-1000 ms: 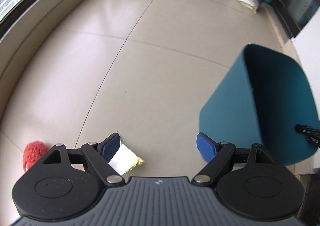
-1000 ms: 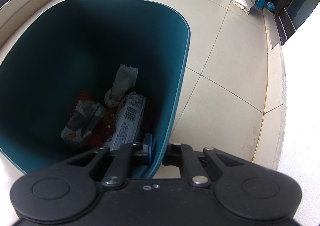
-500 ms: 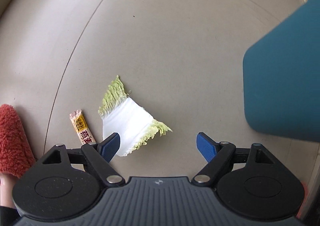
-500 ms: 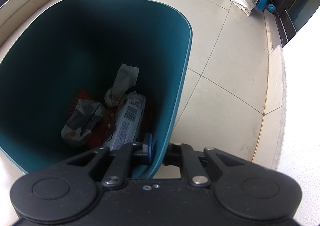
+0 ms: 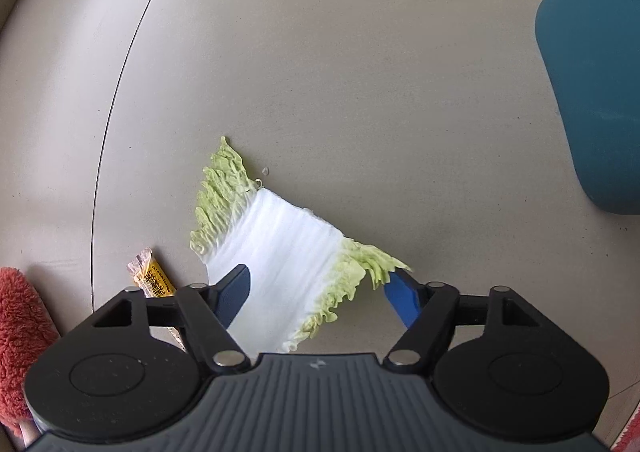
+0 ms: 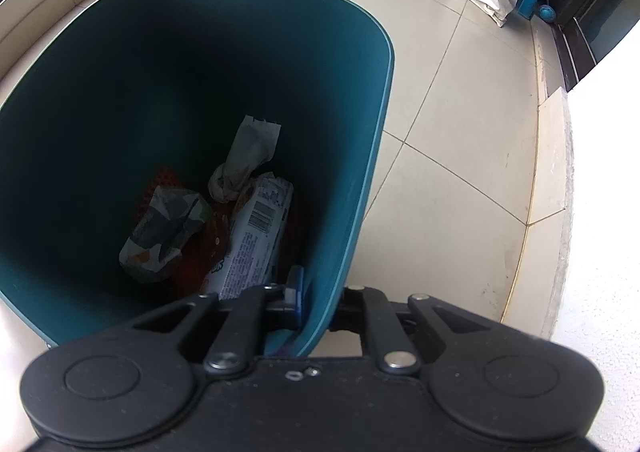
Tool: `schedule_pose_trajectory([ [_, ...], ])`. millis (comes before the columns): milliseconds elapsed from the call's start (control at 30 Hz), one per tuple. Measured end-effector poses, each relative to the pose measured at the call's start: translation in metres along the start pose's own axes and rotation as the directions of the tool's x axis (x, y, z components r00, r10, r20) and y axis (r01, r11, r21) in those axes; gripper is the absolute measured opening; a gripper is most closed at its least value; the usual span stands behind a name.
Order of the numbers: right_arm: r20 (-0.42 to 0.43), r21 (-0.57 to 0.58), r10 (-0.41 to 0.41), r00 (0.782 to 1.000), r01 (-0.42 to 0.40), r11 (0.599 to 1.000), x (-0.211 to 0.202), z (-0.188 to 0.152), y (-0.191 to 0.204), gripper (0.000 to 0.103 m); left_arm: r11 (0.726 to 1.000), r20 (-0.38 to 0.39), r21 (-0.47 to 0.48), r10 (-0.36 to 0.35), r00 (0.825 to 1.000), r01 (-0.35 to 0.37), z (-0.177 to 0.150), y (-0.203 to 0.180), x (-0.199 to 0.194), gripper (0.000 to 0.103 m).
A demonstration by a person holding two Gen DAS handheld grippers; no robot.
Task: Collect trash
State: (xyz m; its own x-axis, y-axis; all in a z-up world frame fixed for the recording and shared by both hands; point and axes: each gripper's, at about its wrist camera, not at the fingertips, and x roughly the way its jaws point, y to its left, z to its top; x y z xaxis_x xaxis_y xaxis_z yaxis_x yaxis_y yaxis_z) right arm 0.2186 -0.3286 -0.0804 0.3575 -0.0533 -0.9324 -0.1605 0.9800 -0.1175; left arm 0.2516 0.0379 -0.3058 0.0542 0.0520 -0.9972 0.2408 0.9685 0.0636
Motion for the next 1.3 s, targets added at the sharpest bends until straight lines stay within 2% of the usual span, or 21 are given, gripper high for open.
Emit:
schedule_pose_trajectory([
  [33, -0.003, -0.003, -0.002, 1.0, 0.002, 1.0, 0.001, 0.0, 0.001, 0.009, 1.0, -0.007, -0.012, -0.003, 1.0, 0.003, 0.001, 0.004, 0.003, 0.055],
  [133, -0.012, -0.011, -0.01, 1.0, 0.01, 1.0, 0.004, -0.001, 0.003, 0.01, 0.999, -0.007, -0.034, -0.033, 0.999, 0.033, 0.002, 0.012, 0.003, 0.055],
  [233, -0.021, -0.02, -0.021, 1.0, 0.021, 1.0, 0.008, 0.0, 0.007, 0.01, 0.999, -0.014, -0.04, -0.028, 1.0, 0.027, 0.003, 0.02, 0.0, 0.039],
  [267, -0.024, -0.021, -0.023, 0.999, 0.023, 1.0, 0.009, 0.0, 0.008, 0.01, 0.997, -0.011, -0.054, -0.061, 0.998, 0.06, 0.003, 0.024, -0.002, 0.03],
  [300, -0.025, -0.02, -0.025, 0.999, 0.024, 1.0, 0.01, 0.0, 0.008, 0.01, 0.994, -0.003, -0.071, -0.084, 0.996, 0.084, 0.003, 0.028, -0.005, 0.027],
  [433, -0.026, -0.021, -0.027, 0.999, 0.026, 0.999, 0.011, 0.0, 0.009, 0.01, 0.992, 0.029, -0.087, -0.086, 0.996, 0.088, 0.003, 0.031, -0.017, 0.015],
  [667, -0.022, -0.012, -0.023, 0.999, 0.023, 1.0, 0.013, 0.0, 0.008, 0.01, 0.991, 0.054, -0.129, -0.037, 0.998, 0.043, -0.005, 0.024, -0.036, 0.008],
  [900, -0.016, 0.0, -0.015, 1.0, 0.015, 1.0, 0.011, -0.003, 0.002, 0.009, 0.989, 0.076, -0.146, -0.017, 0.997, 0.028, -0.01, 0.019, -0.064, 0.004],
  [933, -0.016, -0.001, -0.018, 1.0, 0.018, 1.0, 0.011, -0.003, 0.003, 0.009, 0.988, 0.087, -0.154, -0.018, 0.996, 0.031, -0.005, 0.029, -0.077, 0.004],
  [1100, -0.014, 0.006, -0.018, 1.0, 0.018, 1.0, 0.009, -0.003, 0.003, 0.009, 0.982, 0.148, -0.183, -0.026, 0.989, 0.053, -0.005, 0.029, -0.119, 0.004],
  [1300, -0.015, -0.001, -0.022, 1.0, 0.022, 1.0, 0.008, -0.003, 0.006, 0.009, 0.985, 0.255, -0.152, -0.039, 0.966, 0.08, 0.004, 0.01, -0.191, 0.004],
])
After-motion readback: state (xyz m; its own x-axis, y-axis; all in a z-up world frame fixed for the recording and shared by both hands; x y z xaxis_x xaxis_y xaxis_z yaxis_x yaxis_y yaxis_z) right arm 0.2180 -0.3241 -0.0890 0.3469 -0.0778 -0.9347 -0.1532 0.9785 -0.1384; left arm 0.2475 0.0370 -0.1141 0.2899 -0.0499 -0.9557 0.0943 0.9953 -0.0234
